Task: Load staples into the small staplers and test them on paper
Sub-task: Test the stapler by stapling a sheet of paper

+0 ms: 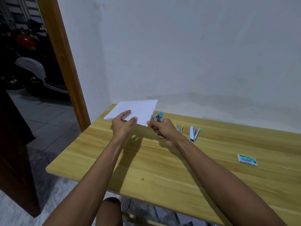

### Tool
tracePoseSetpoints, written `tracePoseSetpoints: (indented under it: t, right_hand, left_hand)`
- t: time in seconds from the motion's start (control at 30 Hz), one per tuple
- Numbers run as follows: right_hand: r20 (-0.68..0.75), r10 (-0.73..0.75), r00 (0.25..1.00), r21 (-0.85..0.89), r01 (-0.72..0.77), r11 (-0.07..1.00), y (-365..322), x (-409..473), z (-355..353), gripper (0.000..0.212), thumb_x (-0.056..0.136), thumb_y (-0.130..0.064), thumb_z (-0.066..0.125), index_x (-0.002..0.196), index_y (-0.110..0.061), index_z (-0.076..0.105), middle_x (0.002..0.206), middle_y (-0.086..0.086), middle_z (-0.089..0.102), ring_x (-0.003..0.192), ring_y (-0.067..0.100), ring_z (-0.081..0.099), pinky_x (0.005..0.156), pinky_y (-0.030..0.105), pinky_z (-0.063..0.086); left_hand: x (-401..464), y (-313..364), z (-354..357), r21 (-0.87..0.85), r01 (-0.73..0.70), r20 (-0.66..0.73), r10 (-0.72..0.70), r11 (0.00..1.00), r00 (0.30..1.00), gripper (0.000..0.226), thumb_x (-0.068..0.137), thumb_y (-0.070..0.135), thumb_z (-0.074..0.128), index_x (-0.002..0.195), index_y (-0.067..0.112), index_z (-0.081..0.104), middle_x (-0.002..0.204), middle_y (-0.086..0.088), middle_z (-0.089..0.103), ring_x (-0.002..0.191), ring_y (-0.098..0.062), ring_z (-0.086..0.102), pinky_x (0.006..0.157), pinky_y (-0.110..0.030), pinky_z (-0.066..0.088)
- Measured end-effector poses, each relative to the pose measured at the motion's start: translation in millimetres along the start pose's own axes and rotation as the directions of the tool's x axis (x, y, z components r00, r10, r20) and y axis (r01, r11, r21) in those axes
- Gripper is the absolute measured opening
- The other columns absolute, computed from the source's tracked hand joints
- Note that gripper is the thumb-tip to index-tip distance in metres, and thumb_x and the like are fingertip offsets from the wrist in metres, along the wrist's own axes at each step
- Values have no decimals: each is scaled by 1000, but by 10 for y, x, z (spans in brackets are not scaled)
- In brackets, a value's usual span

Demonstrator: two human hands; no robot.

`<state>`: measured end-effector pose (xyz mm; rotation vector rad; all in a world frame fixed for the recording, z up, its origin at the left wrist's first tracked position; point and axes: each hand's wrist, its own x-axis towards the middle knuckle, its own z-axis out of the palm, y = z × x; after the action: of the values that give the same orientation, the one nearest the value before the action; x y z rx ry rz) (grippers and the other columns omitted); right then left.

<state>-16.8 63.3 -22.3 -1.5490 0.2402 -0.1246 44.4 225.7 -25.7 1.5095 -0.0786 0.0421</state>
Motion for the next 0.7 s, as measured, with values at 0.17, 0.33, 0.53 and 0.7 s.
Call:
tracePoseSetpoints:
  t: [0.17,0.33,0.53,0.7]
  right_hand:
    - [-171,81,982,-306,-131,943,47,112,55,22,80,-22,75,74,-14,56,61,0,50,46,12,38,41,21,29]
    - [-165,11,986,-679,-121,724,202,114,89,28,95,-20,54,119,-5,52,112,10,54,85,21,50,53,26,32]
    - [-140,-190,972,-969,-95,228,191,122,111,14,94,-19,49,95,-10,60,88,4,52,76,25,48,63,32,36]
    - [-122,-184,975,-967,-75,243,204,232,123,21,97,-20,47,102,-6,63,105,10,63,84,28,53,67,33,36]
  left_hand:
    - [96,-95,-126,128,139,-189,-113,982,975,64,70,9,86,128,3,59,127,-11,61,114,-23,59,95,-28,49]
    - [103,-430,-192,709,80,-124,12,701,992,61,77,39,79,127,10,59,135,-19,50,127,-34,42,105,-37,35]
    - [65,-533,-178,987,-90,52,259,135,964,55,94,57,42,114,11,66,131,-18,45,126,-34,34,107,-42,24]
    - [154,-490,-185,910,-147,118,99,387,988,51,97,43,47,124,-1,51,130,-13,48,122,-27,45,91,-41,45]
